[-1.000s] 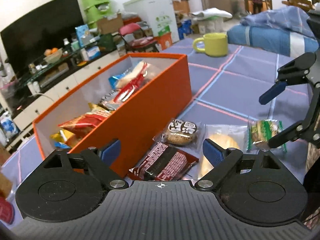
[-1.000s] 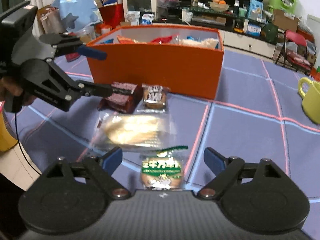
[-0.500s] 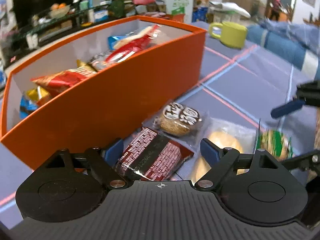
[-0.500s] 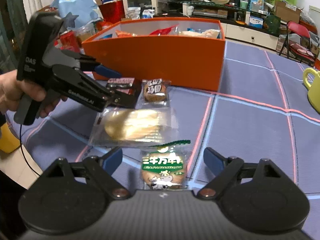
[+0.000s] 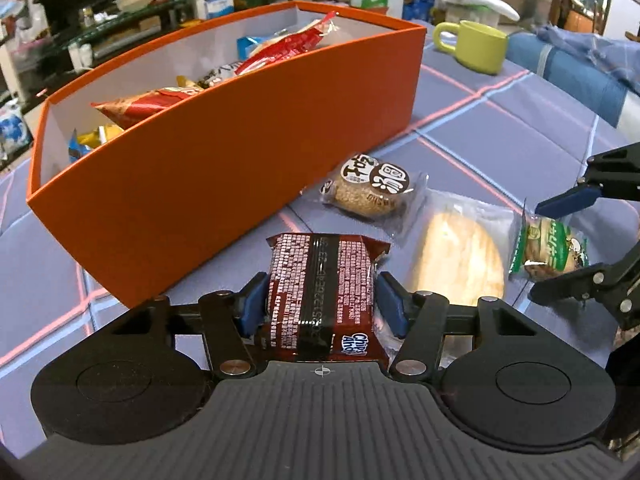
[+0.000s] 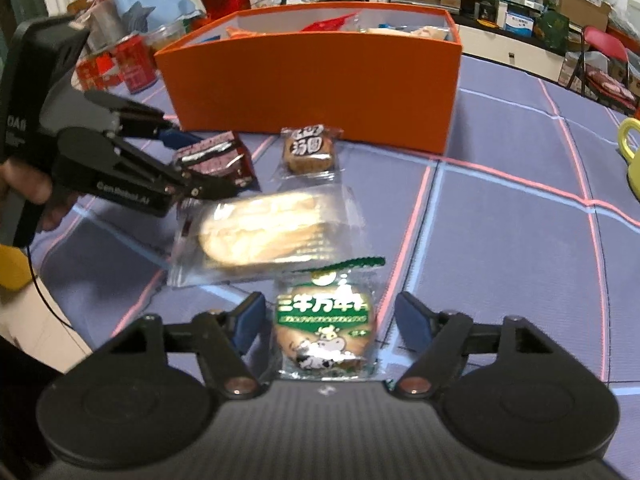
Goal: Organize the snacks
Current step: 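Grasp the brown chocolate bar with the left gripper while the right grasps the green cookie packet, then lift both snacks and carry them over the orange box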
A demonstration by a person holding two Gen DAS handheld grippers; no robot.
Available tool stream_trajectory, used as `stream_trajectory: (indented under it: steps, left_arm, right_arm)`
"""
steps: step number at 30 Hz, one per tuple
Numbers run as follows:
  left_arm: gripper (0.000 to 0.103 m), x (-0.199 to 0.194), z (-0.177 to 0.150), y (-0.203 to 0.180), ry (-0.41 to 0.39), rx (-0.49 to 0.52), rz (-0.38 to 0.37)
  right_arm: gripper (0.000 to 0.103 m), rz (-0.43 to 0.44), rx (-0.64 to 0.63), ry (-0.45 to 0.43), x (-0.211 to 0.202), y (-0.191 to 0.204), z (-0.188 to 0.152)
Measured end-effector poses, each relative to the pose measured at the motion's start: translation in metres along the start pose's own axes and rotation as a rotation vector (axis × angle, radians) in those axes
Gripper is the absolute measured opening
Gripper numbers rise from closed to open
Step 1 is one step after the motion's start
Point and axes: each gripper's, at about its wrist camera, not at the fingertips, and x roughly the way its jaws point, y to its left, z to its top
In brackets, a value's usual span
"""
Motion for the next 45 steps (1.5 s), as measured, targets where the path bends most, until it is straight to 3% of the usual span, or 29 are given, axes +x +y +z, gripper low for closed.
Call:
stream_trajectory:
  steps: [5, 6, 7, 14, 20, 33, 37, 45]
  left_arm:
    - [0.028, 0.002, 0.001, -0.002, -0.009, -0.014, 0.004]
    - [0.022, 0.002, 0.0, -0.003, -0.011, -0.014, 0.003]
    - [0.021, 0.001, 0.0, -0.005, -0.012, -0.01, 0.001]
    - [0.02, -0.01, 0.005, -0.014, -0.009, -0.004, 0.062]
    - [0.02, -0.026, 0.018, -0.014, -0.049, -0.108, 0.21]
    - [0.02, -0.032, 0.032, -0.019, -0.08, -0.25, 0.371]
    - [0.02, -0.036, 0.035, -0.028, -0.101, -0.249, 0.396]
    - [0.02, -0.046, 0.042, -0.04, -0.135, -0.256, 0.372]
  right_arm:
    - [0.076, -0.014, -0.017, 0.008, -0.003, 0.004, -0.005]
    - [0.072, -0.015, -0.016, 0.009, -0.004, 0.004, -0.005]
    - [0.054, -0.02, -0.018, 0.009, -0.005, 0.004, -0.005]
    - [0.054, -0.033, -0.042, -0.009, -0.012, 0.01, -0.004]
    - [0.054, -0.081, 0.006, -0.043, -0.021, -0.001, -0.001]
    - [0.054, -0.137, 0.048, -0.121, -0.033, -0.009, 0.006]
    - [0.054, -0.153, 0.064, -0.141, -0.035, -0.011, 0.008]
    - [0.054, -0.152, 0.079, -0.155, -0.036, -0.014, 0.01]
